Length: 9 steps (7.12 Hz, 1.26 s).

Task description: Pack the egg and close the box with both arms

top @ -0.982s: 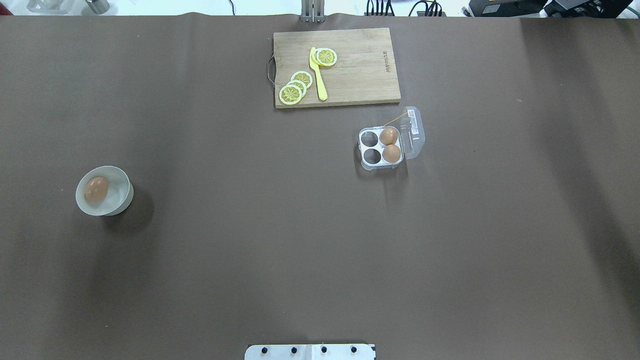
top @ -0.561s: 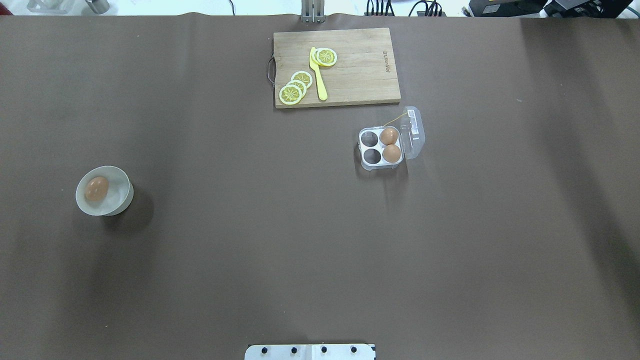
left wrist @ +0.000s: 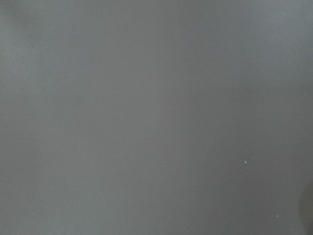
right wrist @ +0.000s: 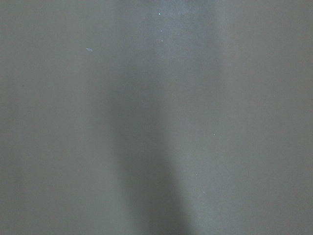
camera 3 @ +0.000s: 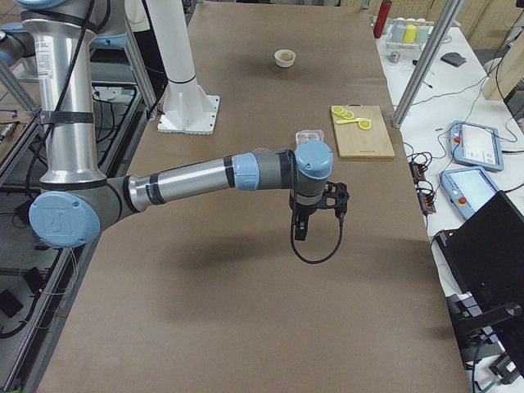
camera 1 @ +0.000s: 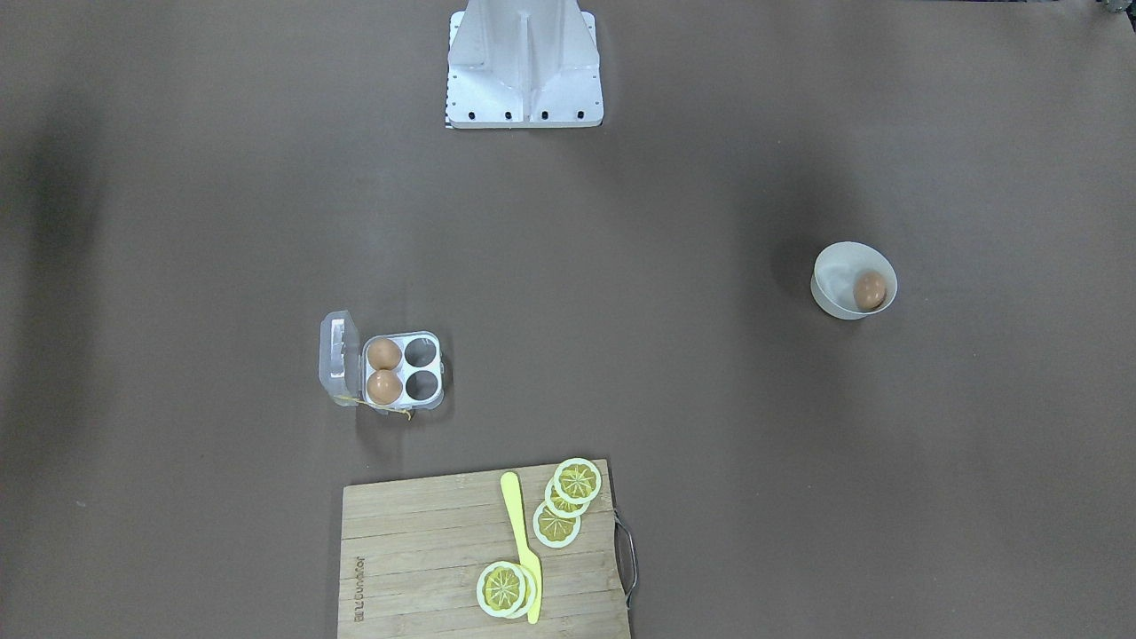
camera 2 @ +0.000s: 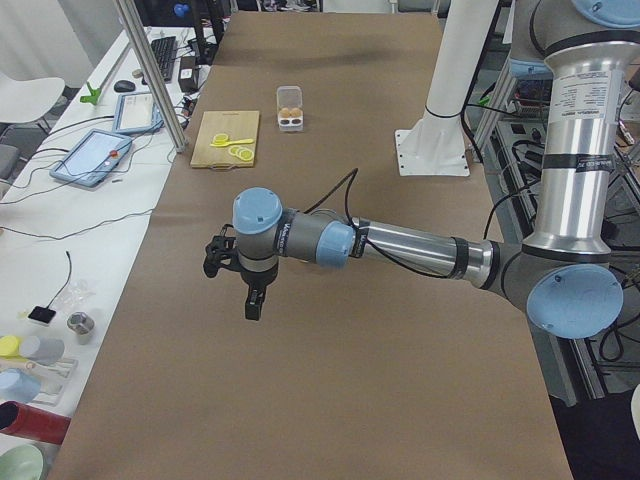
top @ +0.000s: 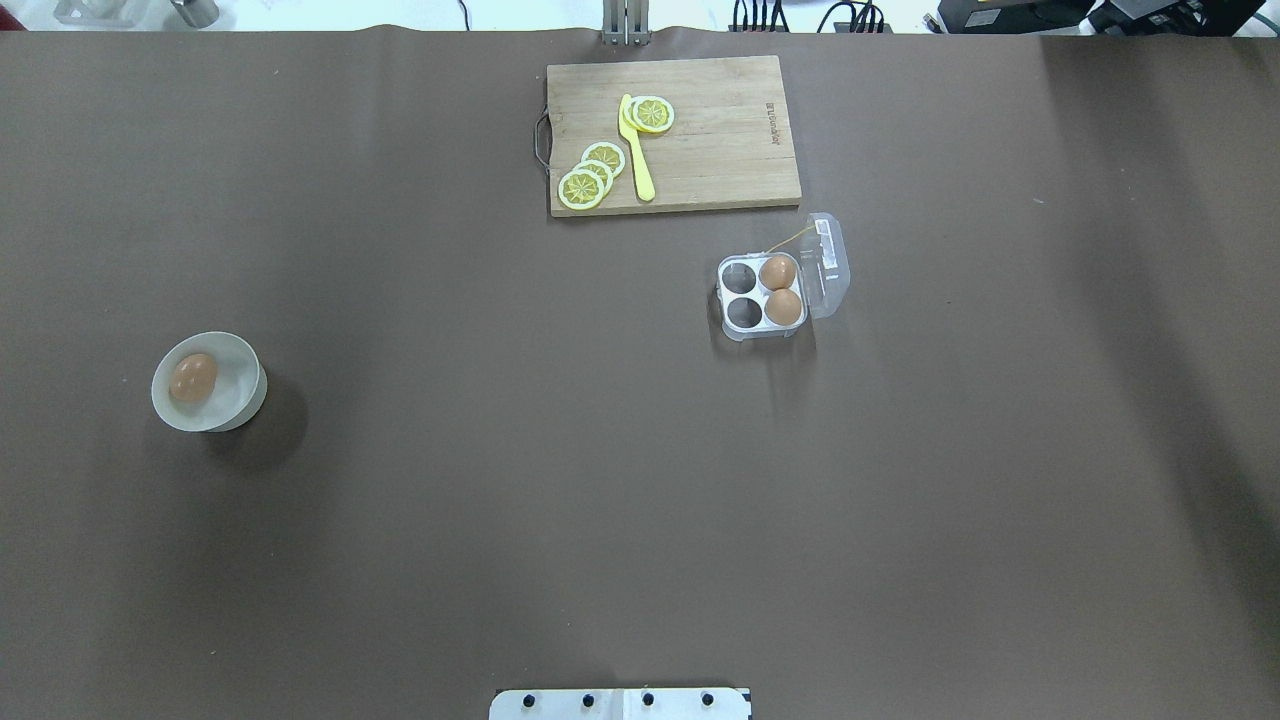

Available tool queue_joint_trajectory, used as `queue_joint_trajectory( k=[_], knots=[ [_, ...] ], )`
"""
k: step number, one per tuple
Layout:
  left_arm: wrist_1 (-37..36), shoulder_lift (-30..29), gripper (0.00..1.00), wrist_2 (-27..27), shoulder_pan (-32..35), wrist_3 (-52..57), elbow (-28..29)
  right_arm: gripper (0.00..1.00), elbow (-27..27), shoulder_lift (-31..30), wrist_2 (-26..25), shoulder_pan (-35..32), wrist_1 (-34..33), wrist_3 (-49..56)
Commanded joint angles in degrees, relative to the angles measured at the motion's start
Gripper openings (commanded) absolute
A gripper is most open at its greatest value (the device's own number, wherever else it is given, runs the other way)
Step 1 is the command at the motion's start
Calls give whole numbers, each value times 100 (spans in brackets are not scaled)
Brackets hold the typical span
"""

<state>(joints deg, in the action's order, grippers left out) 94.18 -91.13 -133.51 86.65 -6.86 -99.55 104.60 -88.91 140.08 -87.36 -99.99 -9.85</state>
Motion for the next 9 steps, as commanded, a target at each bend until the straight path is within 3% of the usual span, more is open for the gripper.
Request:
queue_joint_trajectory(
  k=[1,3,4,7,9],
  knots=[
    [406,-132,98,-25,-235,-96,-47,100,87,6,1,9,-3,-157],
    [373,-721,98,-43,-402,-209,23,100,78,14,62,9,-3,-166],
    [381,-948,98,27,-952,-915,-20,100,52,23,80,9,5,-166],
    [399,-951,98,54,-1868,-2543,-494,100,60,15,89,9,23,-166],
    [434,-793,98,743,-2579,-3247,-696,100,78,5,98,9,58,-166]
  ],
)
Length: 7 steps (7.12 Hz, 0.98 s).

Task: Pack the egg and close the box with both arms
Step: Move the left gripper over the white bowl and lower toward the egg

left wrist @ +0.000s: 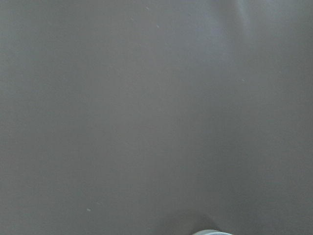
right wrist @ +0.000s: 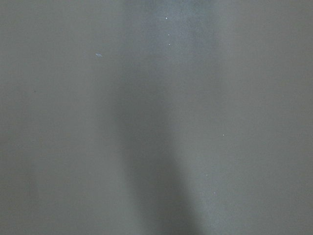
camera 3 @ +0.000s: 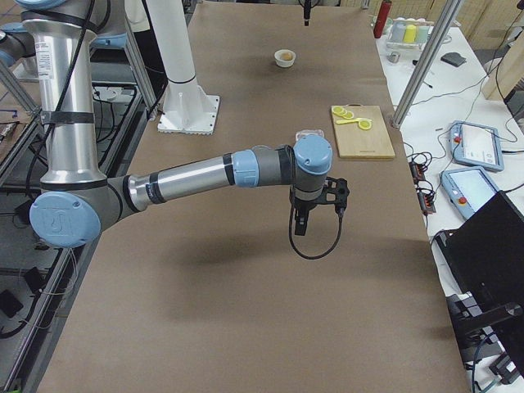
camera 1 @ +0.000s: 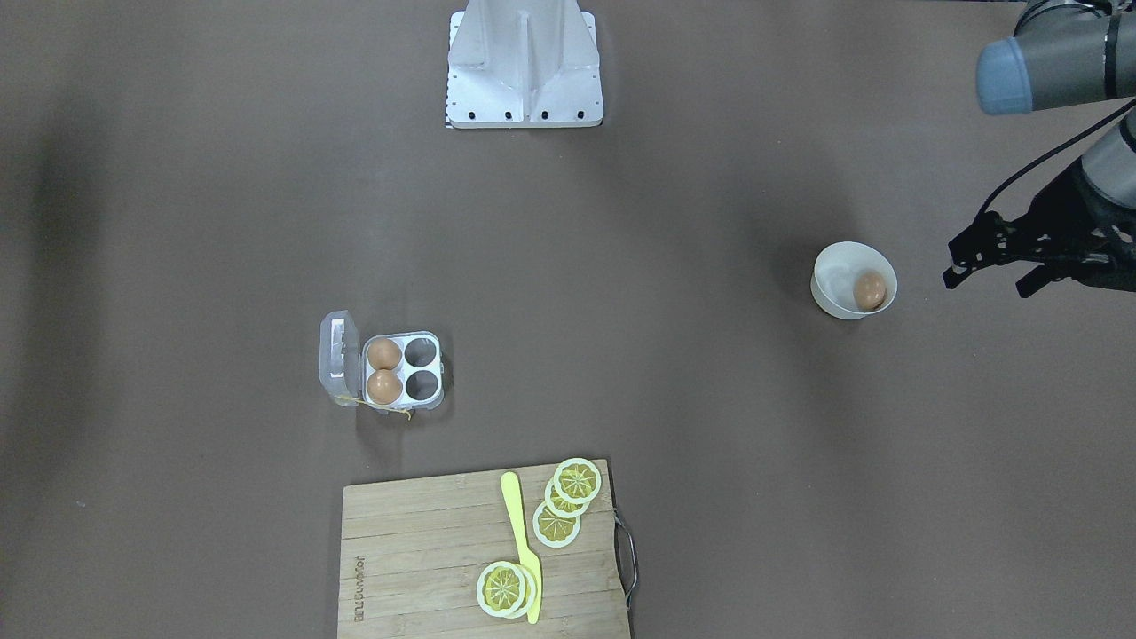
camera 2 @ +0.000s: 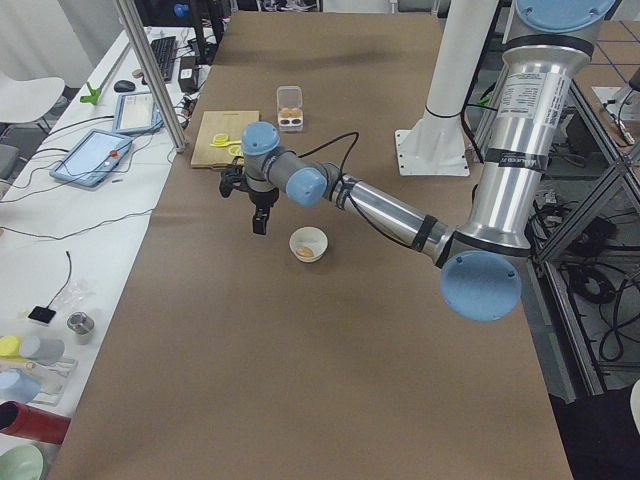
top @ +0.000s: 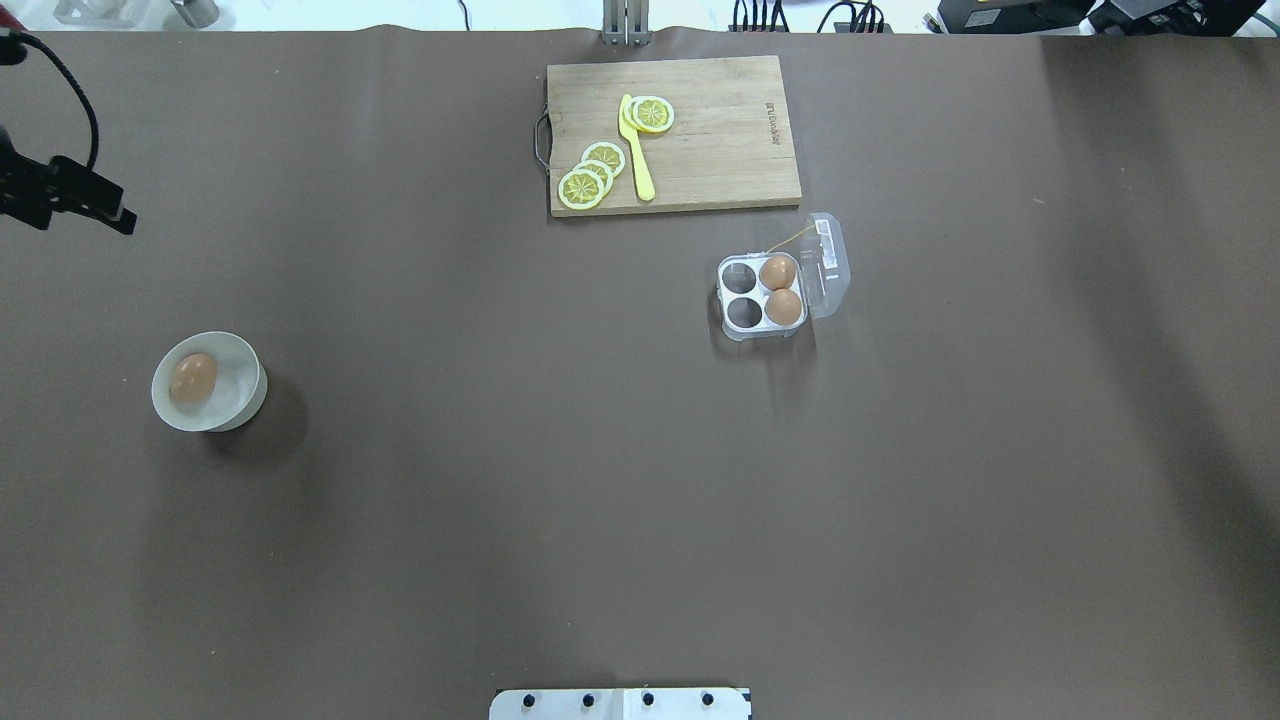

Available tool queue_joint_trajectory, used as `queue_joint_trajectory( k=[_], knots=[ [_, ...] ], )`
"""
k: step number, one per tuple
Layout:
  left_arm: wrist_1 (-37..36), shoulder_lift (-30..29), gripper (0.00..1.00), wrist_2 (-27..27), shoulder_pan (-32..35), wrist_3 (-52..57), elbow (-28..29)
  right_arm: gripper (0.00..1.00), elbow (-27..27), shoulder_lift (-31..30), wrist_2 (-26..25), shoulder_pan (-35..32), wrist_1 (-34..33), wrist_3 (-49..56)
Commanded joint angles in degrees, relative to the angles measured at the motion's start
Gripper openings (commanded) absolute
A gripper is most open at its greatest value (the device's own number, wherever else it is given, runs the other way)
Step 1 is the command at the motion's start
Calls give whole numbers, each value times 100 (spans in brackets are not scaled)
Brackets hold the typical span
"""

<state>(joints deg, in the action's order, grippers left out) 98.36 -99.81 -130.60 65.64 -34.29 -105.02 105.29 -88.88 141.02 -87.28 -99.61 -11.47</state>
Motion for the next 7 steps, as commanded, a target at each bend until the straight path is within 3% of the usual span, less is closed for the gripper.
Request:
queue_joint_trajectory(
  k=[1,2,4,7],
  knots=[
    [17,241,98,718,-803,-735,-325,100,10,2,13,0,21,-4],
    [69,286,97,955,-1042,-963,-370,100,18,11,13,0,21,-4],
    [236,313,86,1142,-1254,-948,-160,100,18,29,13,9,30,-13],
    [237,322,84,1257,-1561,-957,-46,100,18,29,13,35,21,-21]
  ],
)
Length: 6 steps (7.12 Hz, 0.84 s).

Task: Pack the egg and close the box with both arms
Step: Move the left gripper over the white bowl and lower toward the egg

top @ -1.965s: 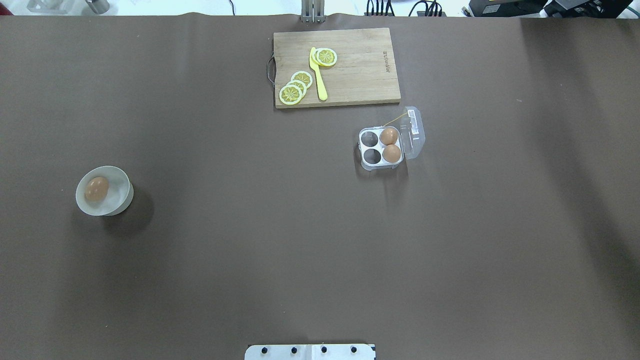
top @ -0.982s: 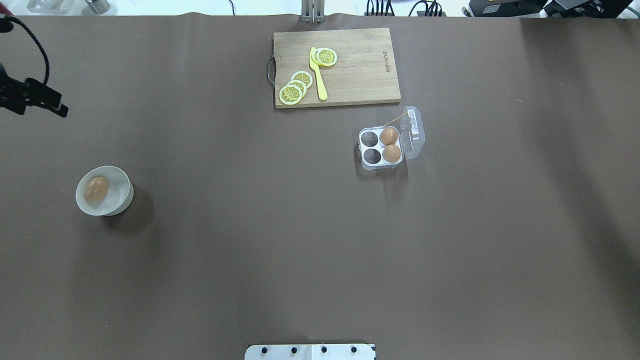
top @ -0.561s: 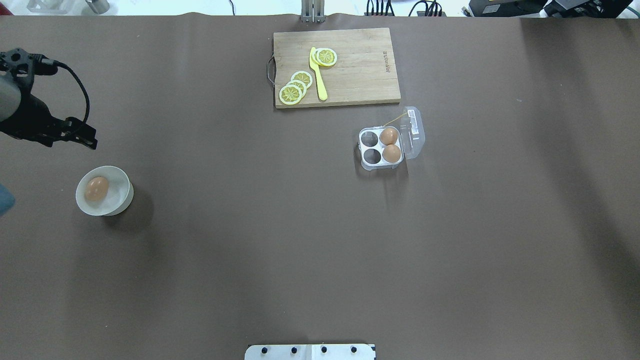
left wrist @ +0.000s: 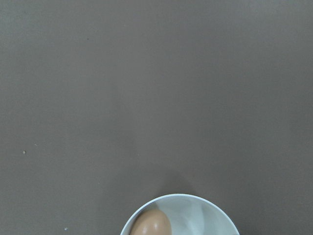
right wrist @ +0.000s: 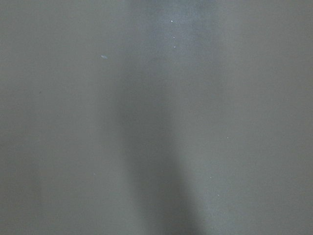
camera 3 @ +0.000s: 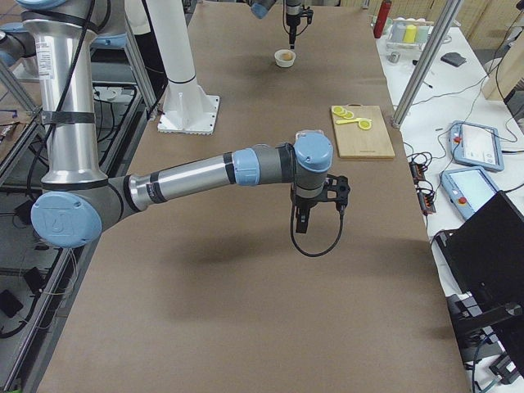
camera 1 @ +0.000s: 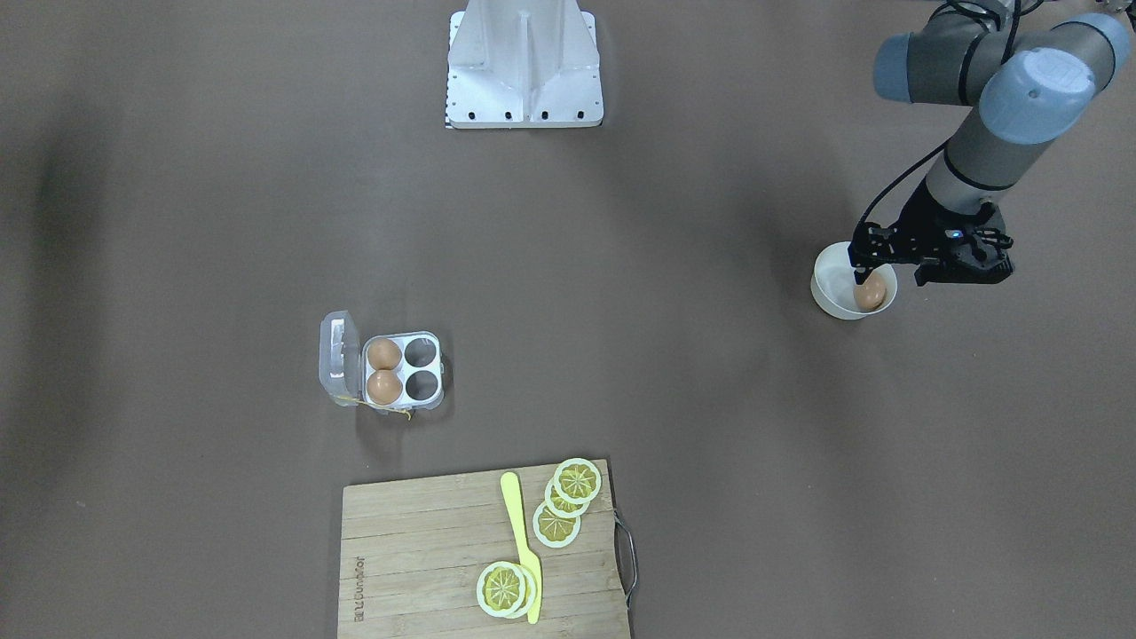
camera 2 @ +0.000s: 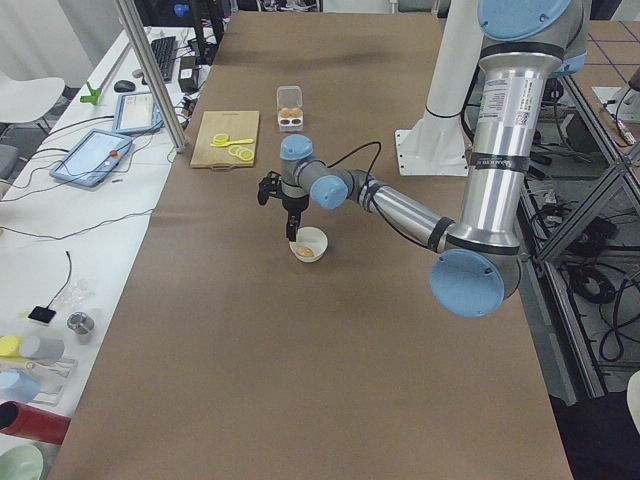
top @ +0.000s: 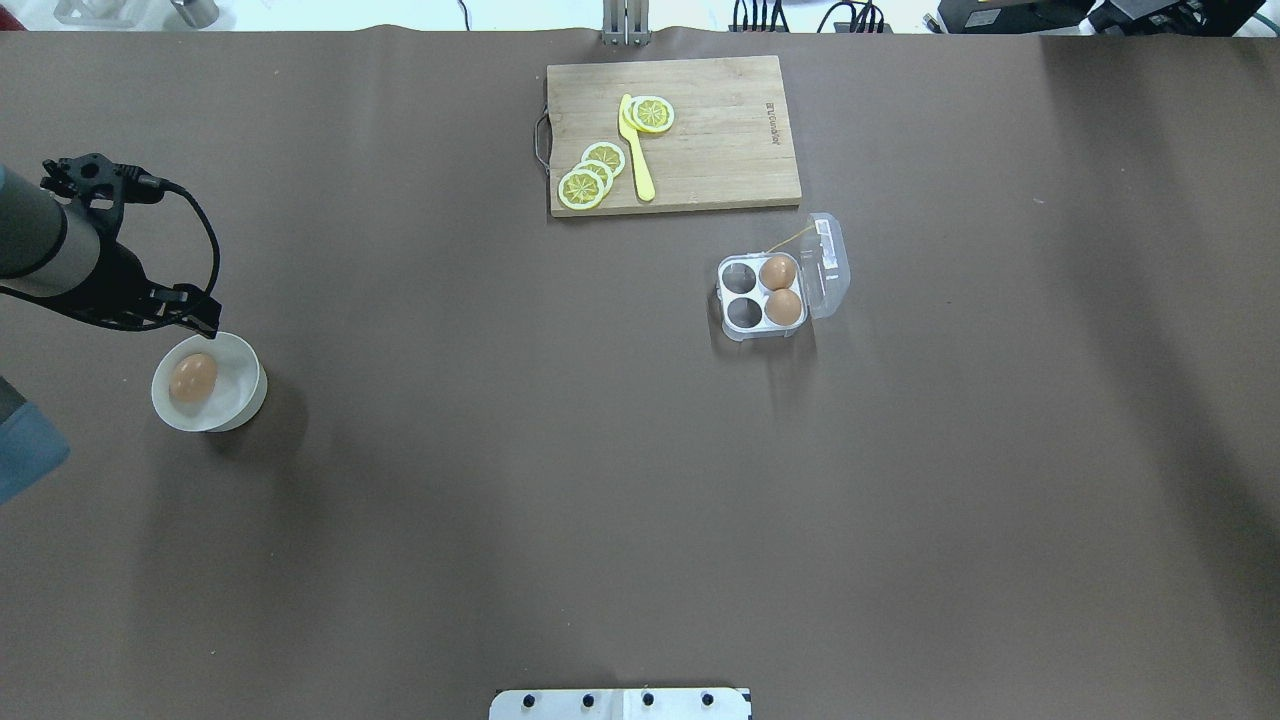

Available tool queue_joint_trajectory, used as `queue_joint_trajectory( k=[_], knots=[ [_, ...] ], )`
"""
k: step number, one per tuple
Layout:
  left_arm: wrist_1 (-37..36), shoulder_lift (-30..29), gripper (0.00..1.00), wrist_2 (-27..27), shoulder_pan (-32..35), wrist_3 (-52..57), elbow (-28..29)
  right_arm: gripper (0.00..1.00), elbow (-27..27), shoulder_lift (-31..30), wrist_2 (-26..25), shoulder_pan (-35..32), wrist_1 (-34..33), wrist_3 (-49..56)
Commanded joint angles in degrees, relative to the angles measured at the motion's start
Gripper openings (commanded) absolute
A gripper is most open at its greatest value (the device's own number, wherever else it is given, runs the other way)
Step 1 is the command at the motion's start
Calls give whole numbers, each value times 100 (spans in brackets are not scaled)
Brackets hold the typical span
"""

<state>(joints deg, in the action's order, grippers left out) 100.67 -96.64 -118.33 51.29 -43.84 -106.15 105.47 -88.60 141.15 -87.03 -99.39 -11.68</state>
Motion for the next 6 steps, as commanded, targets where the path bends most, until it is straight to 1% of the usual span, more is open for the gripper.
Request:
queue_joint_trajectory(
  k=[1,3,6],
  knots=[
    [-3,-4,84,64,-241,-2,112,100,0,1,0,28,-1,-1],
    [5,-4,81,178,-339,15,200,100,0,1,9,81,8,-150],
    [5,-13,79,179,-435,33,306,100,-9,1,9,90,8,-151]
  ],
)
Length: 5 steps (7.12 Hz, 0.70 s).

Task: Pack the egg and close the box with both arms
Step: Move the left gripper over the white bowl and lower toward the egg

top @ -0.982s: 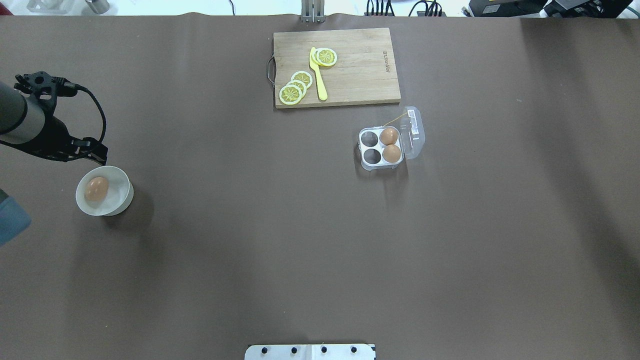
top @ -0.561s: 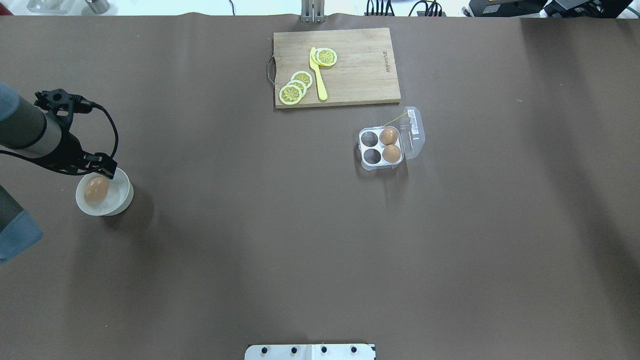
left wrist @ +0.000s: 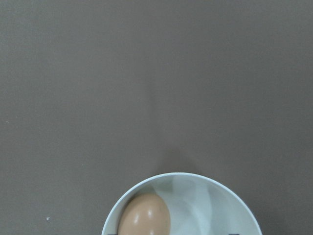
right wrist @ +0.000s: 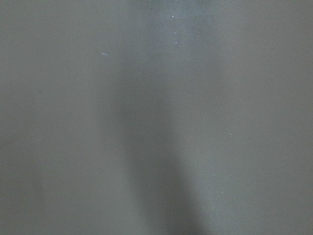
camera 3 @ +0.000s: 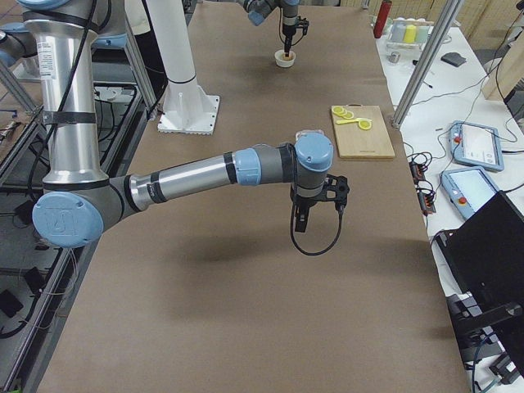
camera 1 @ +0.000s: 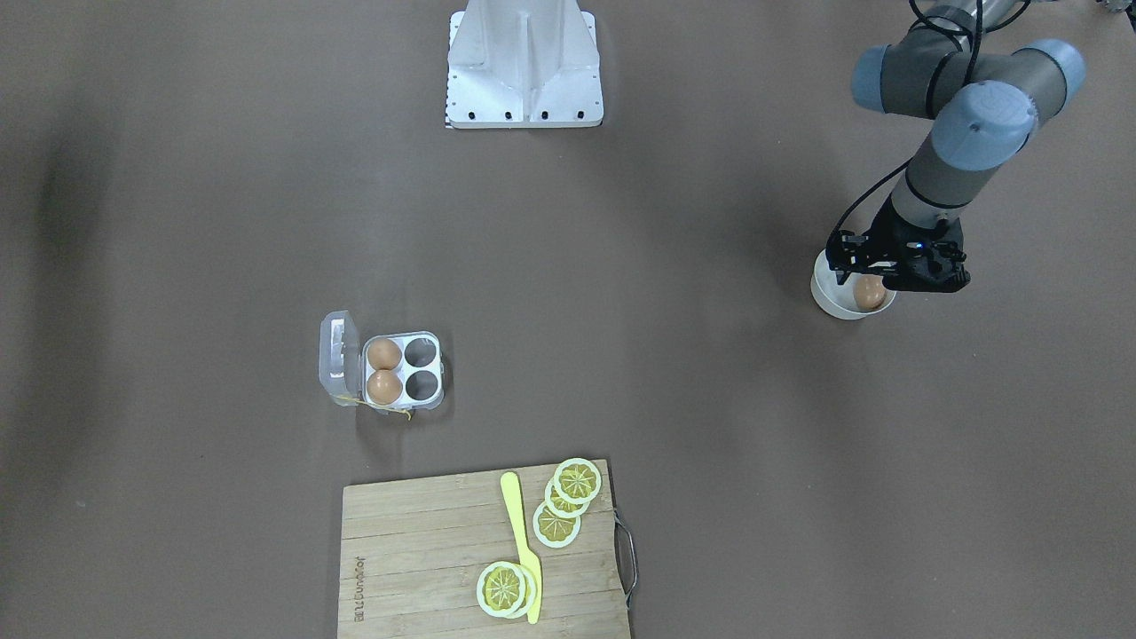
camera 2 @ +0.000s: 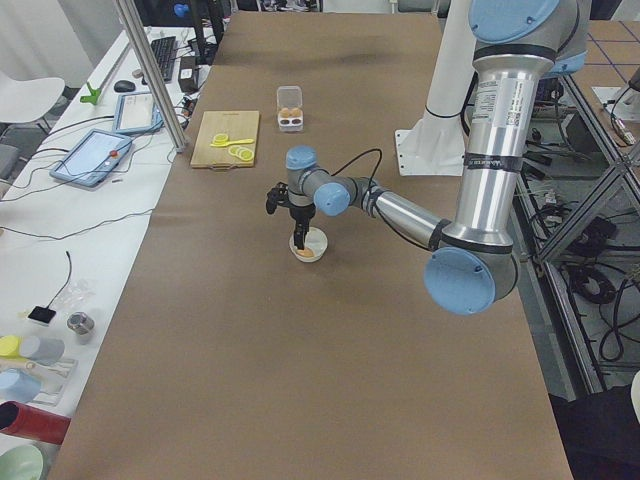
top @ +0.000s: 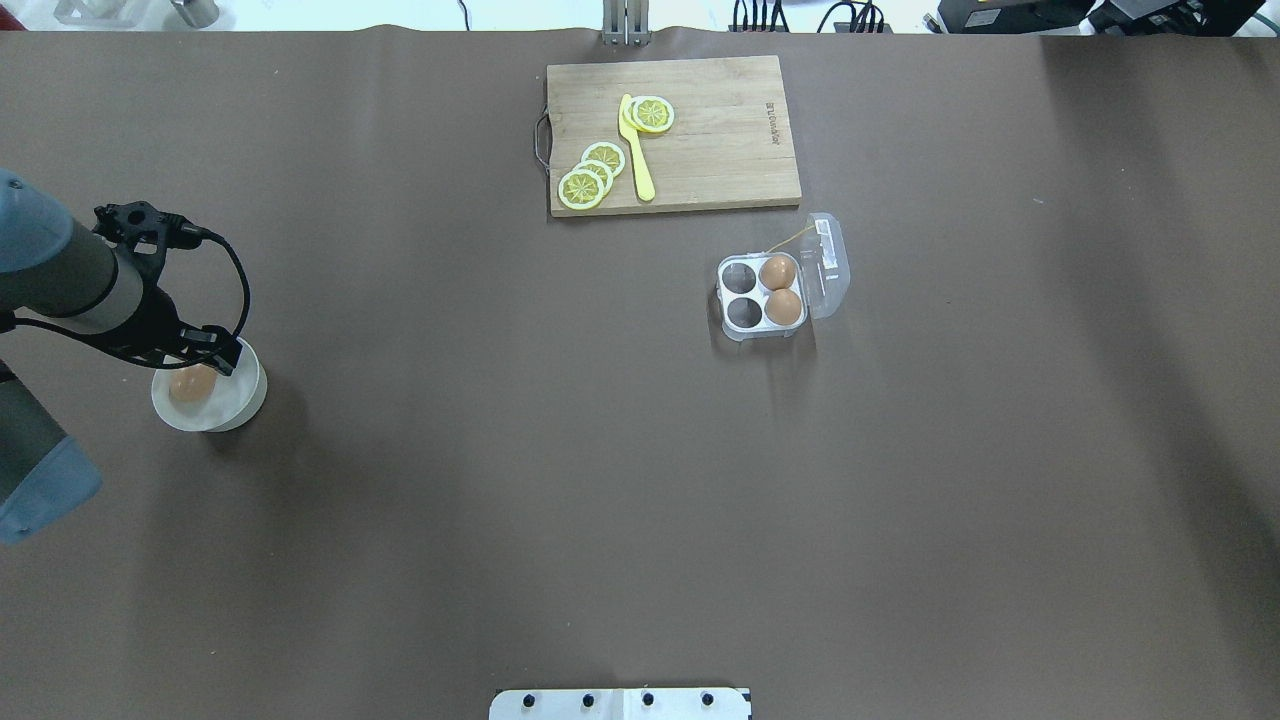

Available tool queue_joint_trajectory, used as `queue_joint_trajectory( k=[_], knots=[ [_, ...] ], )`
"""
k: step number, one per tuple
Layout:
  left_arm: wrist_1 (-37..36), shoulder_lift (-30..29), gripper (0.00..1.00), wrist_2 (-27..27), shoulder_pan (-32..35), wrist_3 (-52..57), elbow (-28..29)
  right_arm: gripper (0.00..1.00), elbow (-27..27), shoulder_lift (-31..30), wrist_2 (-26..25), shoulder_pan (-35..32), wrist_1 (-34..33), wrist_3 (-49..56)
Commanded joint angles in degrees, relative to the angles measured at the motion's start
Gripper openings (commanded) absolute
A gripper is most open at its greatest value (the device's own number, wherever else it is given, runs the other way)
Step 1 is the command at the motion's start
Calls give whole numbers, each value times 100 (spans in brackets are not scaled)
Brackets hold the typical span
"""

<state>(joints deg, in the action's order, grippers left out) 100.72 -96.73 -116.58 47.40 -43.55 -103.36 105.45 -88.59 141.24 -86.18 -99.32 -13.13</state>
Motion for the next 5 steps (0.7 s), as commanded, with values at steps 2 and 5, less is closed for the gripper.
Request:
queue_joint_trajectory(
  k=[2,5],
  knots=[
    [0,-39,79,21,-126,5,157,100,2,0,0,5,0,-5],
    [0,-39,79,127,-161,22,176,100,-7,0,0,5,0,-5]
  ],
)
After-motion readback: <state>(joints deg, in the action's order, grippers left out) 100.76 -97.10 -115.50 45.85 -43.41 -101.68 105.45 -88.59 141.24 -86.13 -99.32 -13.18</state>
